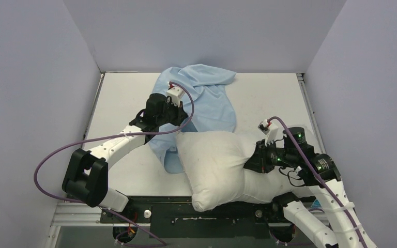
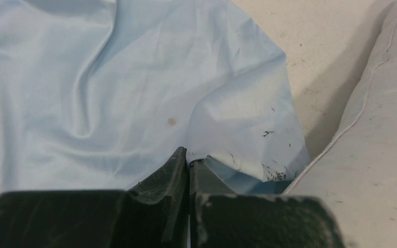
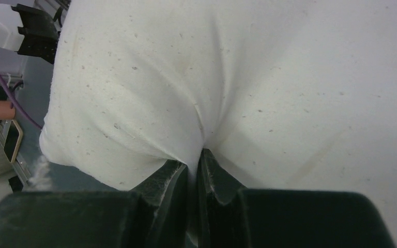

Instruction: Put the pillow into the pillowcase

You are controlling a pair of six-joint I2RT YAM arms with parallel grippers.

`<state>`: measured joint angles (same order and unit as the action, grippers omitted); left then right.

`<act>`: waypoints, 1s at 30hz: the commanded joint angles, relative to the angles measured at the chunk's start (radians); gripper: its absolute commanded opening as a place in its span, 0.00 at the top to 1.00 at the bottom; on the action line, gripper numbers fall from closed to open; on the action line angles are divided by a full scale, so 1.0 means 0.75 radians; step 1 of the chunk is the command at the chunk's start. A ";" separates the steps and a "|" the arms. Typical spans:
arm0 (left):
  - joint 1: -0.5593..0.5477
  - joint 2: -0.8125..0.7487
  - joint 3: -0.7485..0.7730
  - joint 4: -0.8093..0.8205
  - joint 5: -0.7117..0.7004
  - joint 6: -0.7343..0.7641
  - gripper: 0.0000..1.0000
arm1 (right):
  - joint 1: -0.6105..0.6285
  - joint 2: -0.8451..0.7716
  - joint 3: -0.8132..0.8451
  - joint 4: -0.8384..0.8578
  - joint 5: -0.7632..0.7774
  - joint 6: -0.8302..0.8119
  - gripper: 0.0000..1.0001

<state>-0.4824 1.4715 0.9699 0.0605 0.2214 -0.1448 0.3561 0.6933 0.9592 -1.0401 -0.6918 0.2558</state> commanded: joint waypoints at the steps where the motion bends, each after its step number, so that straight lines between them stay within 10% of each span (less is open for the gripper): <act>1: 0.006 -0.036 0.082 -0.015 0.056 0.036 1.00 | 0.006 0.044 -0.006 0.081 0.134 0.054 1.00; 14: 0.003 -0.152 0.066 -0.162 0.153 0.091 1.00 | 0.008 0.166 0.236 0.080 0.739 0.102 1.00; 21: 0.005 -0.164 0.044 -0.104 0.277 0.018 1.00 | 0.011 0.172 0.154 0.258 0.599 0.159 0.99; 30: 0.005 -0.164 0.012 -0.078 0.257 0.018 1.00 | 0.106 0.222 0.111 0.374 0.430 0.185 0.50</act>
<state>-0.4824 1.3819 0.9756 -0.0441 0.4046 -0.1352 0.4183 0.8597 0.9661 -0.8658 -0.3401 0.3920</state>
